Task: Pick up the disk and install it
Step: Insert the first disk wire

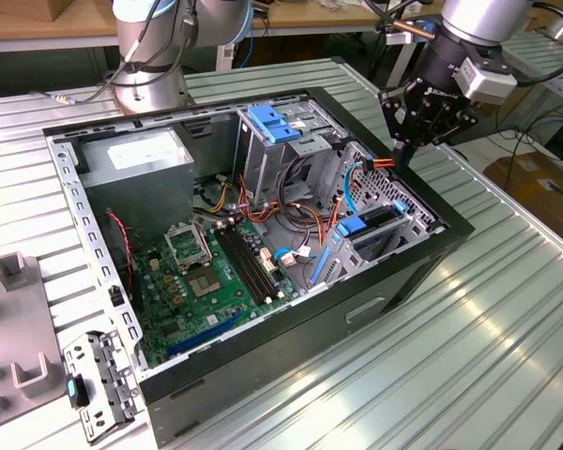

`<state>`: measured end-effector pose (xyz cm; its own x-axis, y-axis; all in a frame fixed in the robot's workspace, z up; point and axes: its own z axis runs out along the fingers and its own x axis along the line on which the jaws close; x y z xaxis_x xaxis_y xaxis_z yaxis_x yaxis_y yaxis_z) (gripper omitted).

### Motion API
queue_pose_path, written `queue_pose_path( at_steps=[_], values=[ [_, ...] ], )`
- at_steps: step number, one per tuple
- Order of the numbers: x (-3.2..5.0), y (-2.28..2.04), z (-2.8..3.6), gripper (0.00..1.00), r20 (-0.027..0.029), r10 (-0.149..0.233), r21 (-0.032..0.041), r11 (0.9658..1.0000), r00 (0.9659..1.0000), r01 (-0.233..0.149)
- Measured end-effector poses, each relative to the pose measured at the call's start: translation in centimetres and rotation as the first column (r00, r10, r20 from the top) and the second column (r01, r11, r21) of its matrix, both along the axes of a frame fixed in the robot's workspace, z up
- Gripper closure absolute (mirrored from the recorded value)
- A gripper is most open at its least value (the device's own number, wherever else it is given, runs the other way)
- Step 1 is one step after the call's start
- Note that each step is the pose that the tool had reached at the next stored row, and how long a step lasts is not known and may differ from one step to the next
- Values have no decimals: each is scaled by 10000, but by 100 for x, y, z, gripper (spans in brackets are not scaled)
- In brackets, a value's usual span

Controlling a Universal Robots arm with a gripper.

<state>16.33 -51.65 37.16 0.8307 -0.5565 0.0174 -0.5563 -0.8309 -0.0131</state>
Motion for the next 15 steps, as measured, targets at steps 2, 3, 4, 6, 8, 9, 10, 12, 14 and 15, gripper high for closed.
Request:
queue_pose_path(
  at_steps=[2, 3, 4, 6, 8, 9, 10, 12, 14, 15],
  values=[
    [0, 0, 0, 84, 0, -261, -1, 9997, 9997, 261],
    [-1, 0, 0, 84, 0, -362, -1, 9993, 9993, 362],
    [-6, 0, 0, 84, 0, -408, 0, 9992, 9992, 408],
    [-37, -1, 1, 84, 0, -422, -1, 9991, 9991, 422],
    [-62, -3, 0, 84, 0, -436, 1, 9991, 9991, 436],
    [-64, -3, 0, 84, 0, -477, 0, 9989, 9989, 477],
    [-64, -3, 0, 84, 0, -594, -1, 9982, 9982, 594],
    [-65, -3, 0, 84, 0, -1203, 0, 9927, 9927, 1203],
    [-65, -3, 0, 84, 0, -1579, 0, 9875, 9875, 1579],
    [-65, -3, 0, 84, 0, -1831, 0, 9831, 9831, 1831]
  ],
)
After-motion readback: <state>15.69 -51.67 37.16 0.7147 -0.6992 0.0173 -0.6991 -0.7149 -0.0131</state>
